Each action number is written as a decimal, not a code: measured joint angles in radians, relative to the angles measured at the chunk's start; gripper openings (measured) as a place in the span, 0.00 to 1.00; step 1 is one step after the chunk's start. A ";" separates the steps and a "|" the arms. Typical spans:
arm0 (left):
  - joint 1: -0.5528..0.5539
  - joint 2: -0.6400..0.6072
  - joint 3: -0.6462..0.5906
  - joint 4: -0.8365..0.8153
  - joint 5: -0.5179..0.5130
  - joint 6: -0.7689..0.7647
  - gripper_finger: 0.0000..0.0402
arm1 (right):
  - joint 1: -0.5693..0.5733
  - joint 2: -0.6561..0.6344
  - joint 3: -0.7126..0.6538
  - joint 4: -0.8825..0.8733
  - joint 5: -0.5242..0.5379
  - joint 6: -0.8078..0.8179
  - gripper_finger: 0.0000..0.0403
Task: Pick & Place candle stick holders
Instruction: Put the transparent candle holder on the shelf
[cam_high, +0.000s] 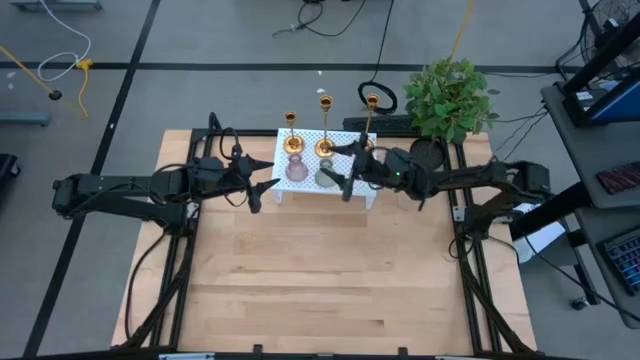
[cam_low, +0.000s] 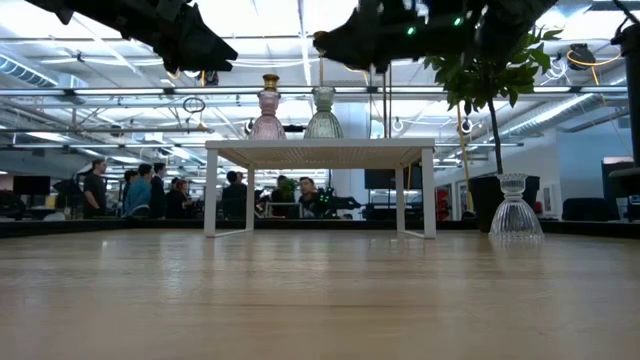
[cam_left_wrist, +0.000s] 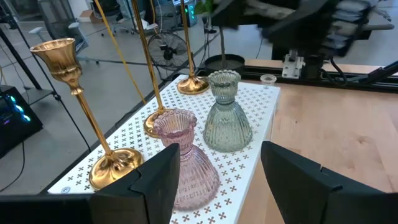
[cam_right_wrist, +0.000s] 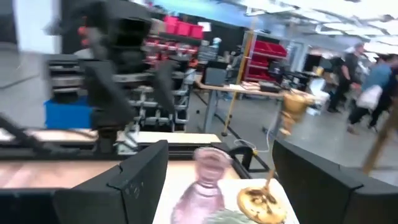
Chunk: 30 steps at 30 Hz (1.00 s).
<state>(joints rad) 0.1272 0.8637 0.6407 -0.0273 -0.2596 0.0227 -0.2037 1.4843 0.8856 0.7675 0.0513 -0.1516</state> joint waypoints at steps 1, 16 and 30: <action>0.000 0.000 0.000 0.000 0.000 0.000 0.58 | 0.016 -0.021 0.000 -0.028 0.000 -0.023 0.70; 0.000 0.000 0.000 0.000 0.000 0.000 0.58 | 0.293 -0.340 -0.011 -0.760 0.363 0.028 0.70; 0.000 0.000 0.000 0.001 0.000 0.000 0.58 | 0.414 -0.596 -0.282 -0.810 0.687 0.309 0.70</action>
<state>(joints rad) 0.1276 0.8635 0.6407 -0.0262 -0.2600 0.0223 0.2108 0.8879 0.6036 -0.0426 0.7382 0.1574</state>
